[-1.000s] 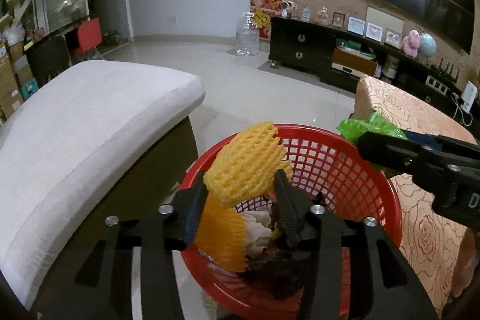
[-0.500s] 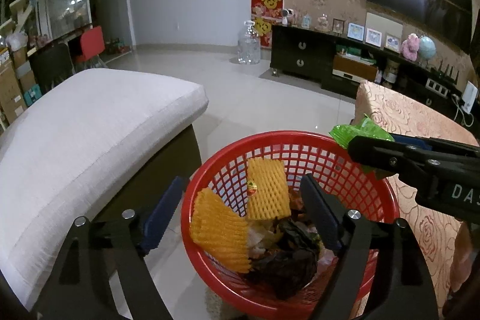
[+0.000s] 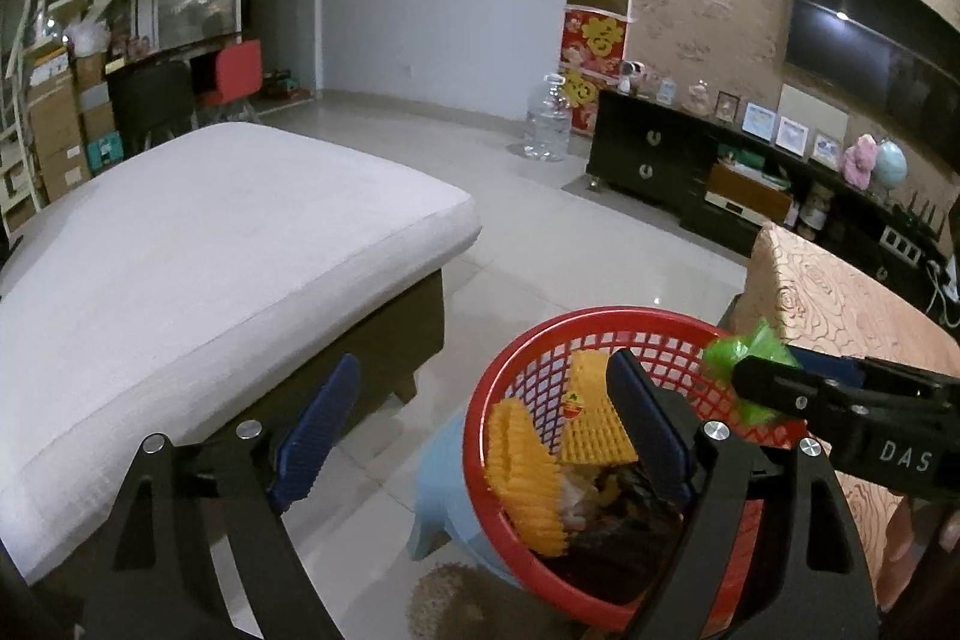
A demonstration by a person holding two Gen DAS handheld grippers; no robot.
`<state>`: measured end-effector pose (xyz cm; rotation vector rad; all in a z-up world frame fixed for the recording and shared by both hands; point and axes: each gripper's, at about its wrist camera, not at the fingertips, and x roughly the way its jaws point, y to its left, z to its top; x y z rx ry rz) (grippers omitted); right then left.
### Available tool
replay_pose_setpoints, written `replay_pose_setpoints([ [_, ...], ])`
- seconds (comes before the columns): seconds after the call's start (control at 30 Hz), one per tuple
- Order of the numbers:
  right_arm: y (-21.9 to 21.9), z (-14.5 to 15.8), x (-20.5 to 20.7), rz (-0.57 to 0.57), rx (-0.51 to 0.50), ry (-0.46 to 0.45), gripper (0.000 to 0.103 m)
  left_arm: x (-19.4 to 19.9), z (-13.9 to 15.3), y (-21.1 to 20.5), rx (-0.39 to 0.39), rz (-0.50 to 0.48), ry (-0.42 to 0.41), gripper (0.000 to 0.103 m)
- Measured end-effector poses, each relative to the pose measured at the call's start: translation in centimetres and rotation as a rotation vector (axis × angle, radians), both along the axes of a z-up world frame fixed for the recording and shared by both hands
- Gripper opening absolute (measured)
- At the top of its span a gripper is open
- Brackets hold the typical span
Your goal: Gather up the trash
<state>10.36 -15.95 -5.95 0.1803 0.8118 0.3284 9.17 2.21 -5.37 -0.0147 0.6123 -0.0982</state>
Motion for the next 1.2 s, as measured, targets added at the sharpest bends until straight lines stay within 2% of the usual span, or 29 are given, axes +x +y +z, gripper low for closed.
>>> replay_pose_setpoints([
  [0.07, 0.2, -0.2, 0.0, -0.002, -0.002, 0.006, 0.048, 0.1, 0.1, 0.0, 0.005, 0.000, -0.001, 0.082],
  [0.13, 0.0, -0.4, 0.0, -0.015, 0.001, 0.011, 0.054, 0.0, 0.2, 0.0, 0.007, -0.002, -0.003, 0.082],
  [0.3, -0.2, -0.4, 0.0, -0.021, 0.006, 0.011, 0.057, 0.0, 0.2, -0.3, 0.021, -0.007, -0.007, 0.082],
  [0.47, -0.4, -0.3, -0.1, -0.037, 0.010, 0.000, 0.065, 0.0, 0.2, -0.5, 0.035, -0.011, -0.011, 0.082],
  [0.73, -1.5, 0.0, -0.3, -0.079, 0.040, -0.010, 0.083, -0.1, 0.0, -0.7, 0.048, -0.015, -0.004, 0.082],
  [1.2, -1.3, 1.0, -1.1, -0.075, 0.043, -0.034, 0.096, 0.0, -0.4, -0.7, 0.055, -0.006, 0.015, 0.087],
])
